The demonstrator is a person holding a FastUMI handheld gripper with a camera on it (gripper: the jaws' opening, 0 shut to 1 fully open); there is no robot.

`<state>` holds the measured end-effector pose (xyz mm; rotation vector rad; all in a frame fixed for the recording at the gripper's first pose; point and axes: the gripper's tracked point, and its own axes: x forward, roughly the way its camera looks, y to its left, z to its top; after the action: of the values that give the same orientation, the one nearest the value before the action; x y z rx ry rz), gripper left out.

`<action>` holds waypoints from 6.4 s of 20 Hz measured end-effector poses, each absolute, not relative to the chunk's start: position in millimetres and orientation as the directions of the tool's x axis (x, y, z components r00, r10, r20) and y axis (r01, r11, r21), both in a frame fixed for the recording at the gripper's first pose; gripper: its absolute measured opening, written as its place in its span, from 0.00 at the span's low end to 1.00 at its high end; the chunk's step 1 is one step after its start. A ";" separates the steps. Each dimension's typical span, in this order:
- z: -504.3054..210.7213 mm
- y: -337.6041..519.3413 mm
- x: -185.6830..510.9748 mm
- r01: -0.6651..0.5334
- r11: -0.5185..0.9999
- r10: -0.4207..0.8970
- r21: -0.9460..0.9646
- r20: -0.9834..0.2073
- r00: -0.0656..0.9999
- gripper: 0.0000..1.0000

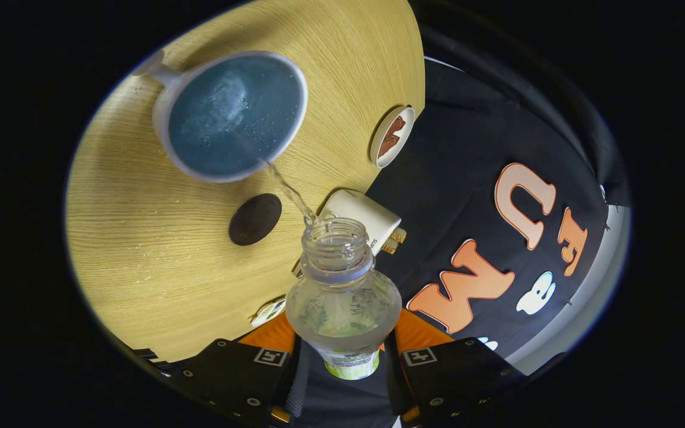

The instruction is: Take the bottle from table, then pour the juice into the cup, finally place the bottle on the coaster

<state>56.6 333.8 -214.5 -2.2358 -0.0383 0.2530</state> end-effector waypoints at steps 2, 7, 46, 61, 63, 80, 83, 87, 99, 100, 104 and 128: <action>-211.3 336.7 59.8 -0.045 -0.640 0.120 -0.767 -0.158 0.980 0.55; -209.0 344.4 56.4 -0.022 -0.677 0.145 -0.735 -0.163 0.976 0.55; -189.3 370.2 52.4 0.038 -0.719 0.211 -0.694 -0.166 0.963 0.57; -228.7 329.0 45.0 -0.240 -0.223 0.165 -0.945 -0.279 0.946 0.58; -228.6 318.5 46.2 -0.295 -0.093 0.146 -0.951 -0.306 0.941 0.58; -190.9 299.0 108.4 -0.494 0.837 0.376 -0.234 -0.411 0.831 0.58; -201.5 299.2 128.9 -0.487 0.866 0.405 -0.115 -0.411 0.817 0.58; -222.9 304.5 148.4 -0.483 0.876 0.438 0.001 -0.422 0.794 0.58; -267.3 319.0 164.8 -0.479 0.874 0.454 0.078 -0.479 0.752 0.58; -270.3 319.3 163.8 -0.481 0.873 0.456 0.080 -0.482 0.748 0.58; -276.8 319.0 163.9 -0.489 0.870 0.457 0.064 -0.480 0.749 0.58; -125.1 258.1 100.7 -0.342 0.940 0.329 0.011 -0.304 0.894 0.98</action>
<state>100.7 258.1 -125.1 -0.0433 0.3076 0.3478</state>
